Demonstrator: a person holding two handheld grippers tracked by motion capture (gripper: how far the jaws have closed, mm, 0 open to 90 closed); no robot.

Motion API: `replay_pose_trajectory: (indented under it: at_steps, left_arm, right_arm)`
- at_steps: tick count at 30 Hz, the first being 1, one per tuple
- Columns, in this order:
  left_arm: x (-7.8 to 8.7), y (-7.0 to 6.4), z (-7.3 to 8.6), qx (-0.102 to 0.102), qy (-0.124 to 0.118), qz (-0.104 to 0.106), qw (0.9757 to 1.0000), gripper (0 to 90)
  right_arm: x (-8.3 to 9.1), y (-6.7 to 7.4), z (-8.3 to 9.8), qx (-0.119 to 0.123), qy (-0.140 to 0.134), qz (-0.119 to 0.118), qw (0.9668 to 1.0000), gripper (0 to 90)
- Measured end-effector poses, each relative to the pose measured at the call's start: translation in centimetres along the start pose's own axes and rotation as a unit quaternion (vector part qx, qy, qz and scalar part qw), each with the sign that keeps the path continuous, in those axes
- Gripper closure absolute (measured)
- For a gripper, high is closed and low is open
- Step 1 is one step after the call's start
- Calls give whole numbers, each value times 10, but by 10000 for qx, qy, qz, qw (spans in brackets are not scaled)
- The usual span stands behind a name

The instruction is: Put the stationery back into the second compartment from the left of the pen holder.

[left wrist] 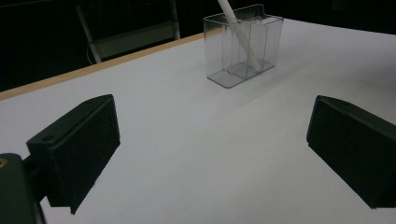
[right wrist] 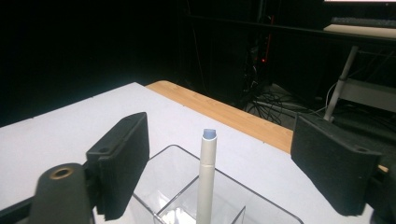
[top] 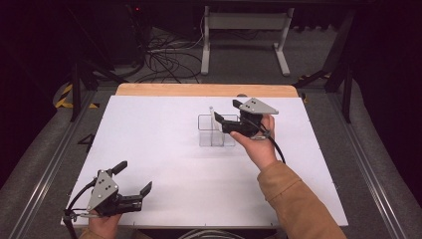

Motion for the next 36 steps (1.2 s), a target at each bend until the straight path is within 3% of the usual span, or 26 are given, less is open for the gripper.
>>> replay_pose_trajectory:
  at_steps: [8,12,15,20,36]
  left_arm:
    - [1,0,1,2,24,-32,10000,34]
    - [3,0,2,17,14,-67,10000,34]
    - [4,0,2,37,-1,-80,10000,34]
    - [3,0,2,-1,18,-91,10000,34]
    - [5,-1,1,39,-18,-96,9999,34]
  right_arm:
    - [18,2,-3,27,-19,-88,10000,143]
    - [27,5,-4,-70,5,-410,9991,83]
    - [37,1,-3,-134,55,-509,9986,68]
    - [54,-1,5,187,317,-709,9968,53]
    - [104,12,33,498,-56,-1131,9923,35]
Point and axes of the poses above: each handheld gripper's, and its own axes: x roughly backward along the jaws, z roughly out of its underside, y roughly to its left, the point moved 8 cm from there along -x, roughly forward along the jaws, and after that the axes turned 9 degrees about y, right-handed, at the moved point
